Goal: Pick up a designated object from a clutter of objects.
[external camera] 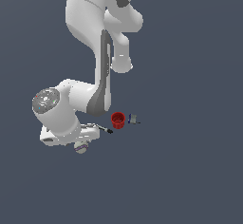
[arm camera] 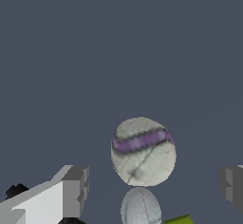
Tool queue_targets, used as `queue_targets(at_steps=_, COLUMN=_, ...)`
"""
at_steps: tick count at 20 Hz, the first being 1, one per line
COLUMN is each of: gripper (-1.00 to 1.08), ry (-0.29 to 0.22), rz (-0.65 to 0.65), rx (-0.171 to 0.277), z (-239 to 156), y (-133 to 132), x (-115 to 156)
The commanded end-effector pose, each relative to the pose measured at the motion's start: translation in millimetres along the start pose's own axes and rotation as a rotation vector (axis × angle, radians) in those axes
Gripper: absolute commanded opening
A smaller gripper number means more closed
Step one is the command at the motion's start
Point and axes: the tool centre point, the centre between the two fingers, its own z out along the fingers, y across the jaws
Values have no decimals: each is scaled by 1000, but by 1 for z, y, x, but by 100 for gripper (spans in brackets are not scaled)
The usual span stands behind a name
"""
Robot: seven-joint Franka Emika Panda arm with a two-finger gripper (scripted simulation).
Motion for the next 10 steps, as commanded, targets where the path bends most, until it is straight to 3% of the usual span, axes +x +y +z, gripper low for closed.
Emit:
queue_targets(at_steps=1, gripper=100, ry=-1, rz=0, rx=0, z=7, y=0, x=0)
queue_targets(at_steps=10, gripper=100, ry=0, rz=-2, rx=0, z=46, y=0, x=-1)
